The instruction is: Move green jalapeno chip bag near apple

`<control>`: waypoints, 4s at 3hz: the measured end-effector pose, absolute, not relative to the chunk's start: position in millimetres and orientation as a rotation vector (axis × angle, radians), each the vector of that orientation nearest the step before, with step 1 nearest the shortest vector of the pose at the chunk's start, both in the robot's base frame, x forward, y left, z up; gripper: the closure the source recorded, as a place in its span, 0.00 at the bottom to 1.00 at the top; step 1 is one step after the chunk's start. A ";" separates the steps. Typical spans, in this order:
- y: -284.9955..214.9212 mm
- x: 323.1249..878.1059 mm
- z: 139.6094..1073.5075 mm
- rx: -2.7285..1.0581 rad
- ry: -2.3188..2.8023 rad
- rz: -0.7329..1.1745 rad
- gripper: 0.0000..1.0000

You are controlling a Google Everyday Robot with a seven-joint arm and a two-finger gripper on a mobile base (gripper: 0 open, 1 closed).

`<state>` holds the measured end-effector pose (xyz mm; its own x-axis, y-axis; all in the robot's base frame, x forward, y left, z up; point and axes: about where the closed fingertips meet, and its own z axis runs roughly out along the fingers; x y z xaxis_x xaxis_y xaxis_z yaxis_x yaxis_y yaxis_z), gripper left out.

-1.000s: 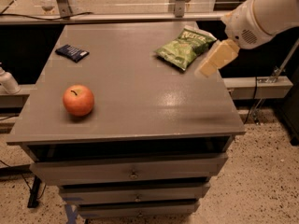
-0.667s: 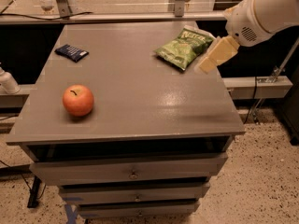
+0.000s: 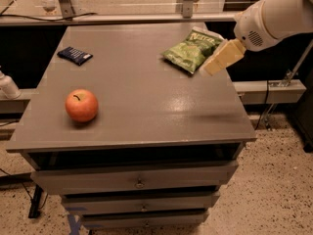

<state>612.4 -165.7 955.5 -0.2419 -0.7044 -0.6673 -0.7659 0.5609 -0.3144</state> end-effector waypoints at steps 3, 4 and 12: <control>-151.4 705.3 890.5 -0.808 2.073 0.308 0.00; -150.6 722.4 867.1 -0.758 2.093 0.352 0.00; -84.8 642.8 918.3 -1.162 1.835 0.617 1.00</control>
Offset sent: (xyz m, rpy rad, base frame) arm 0.1134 0.0109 -0.0624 0.3418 0.0846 -0.2511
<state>642.8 -84.8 918.3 -0.2016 -0.4726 -0.8579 -0.8947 0.4453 -0.0350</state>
